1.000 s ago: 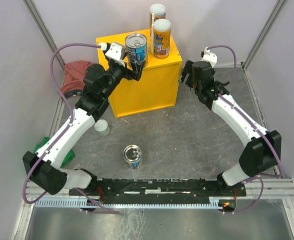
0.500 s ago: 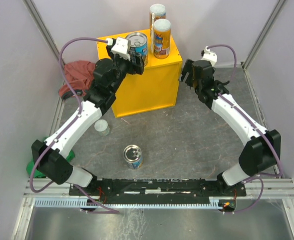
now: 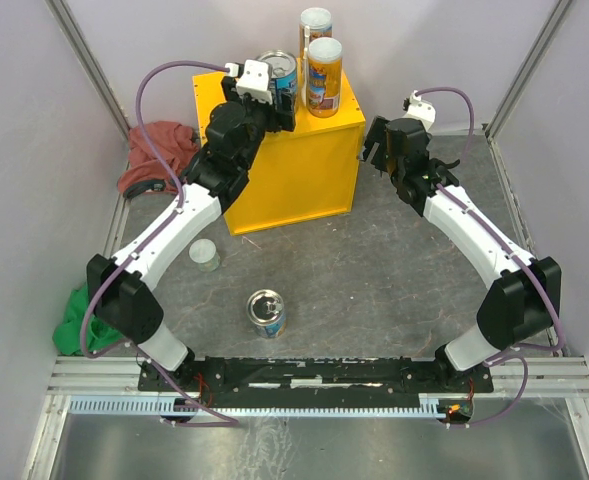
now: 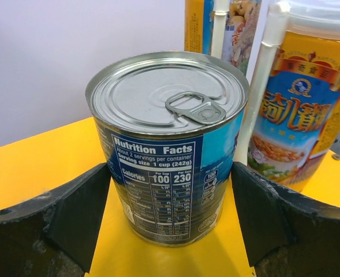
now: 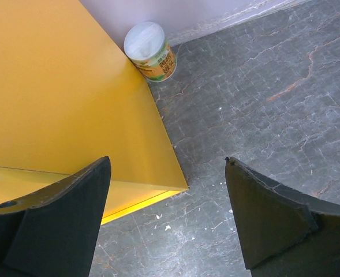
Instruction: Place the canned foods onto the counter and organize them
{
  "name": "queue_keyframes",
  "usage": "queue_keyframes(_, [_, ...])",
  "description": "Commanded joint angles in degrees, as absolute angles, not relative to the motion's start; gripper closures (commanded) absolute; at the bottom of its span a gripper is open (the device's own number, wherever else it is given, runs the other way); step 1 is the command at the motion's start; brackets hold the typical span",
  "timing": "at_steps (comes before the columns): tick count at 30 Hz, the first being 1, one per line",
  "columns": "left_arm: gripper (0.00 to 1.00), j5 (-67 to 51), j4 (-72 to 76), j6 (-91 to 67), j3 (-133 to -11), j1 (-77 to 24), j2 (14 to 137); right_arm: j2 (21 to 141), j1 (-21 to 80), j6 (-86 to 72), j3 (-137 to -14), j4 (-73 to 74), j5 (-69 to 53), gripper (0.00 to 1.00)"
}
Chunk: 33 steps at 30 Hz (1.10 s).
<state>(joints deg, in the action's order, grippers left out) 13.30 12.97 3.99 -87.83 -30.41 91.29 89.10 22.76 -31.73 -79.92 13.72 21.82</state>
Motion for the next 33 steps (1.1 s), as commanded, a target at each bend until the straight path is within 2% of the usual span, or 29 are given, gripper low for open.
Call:
queue_keyframes(1, [0.10,17.2,17.1,6.4,-91.4,-30.3,93.8,89.5,22.8,-32.7,-82.5,10.6,19.7,0.13])
queue_keyframes(11, [0.09,19.2,18.7,6.2,-97.0,-29.5,100.3,89.0,23.0,-32.1,-81.7,10.7,19.1,0.13])
queue_keyframes(21, [0.09,16.3,18.8,2.1,-101.1,-26.3,103.8,87.8,23.3,-31.9,-80.4,10.6,19.0,0.13])
queue_keyframes(33, [0.09,5.5,21.1,-0.2,-102.5,-24.3,105.7,87.2,23.7,-31.4,-79.7,10.5,19.2,0.13])
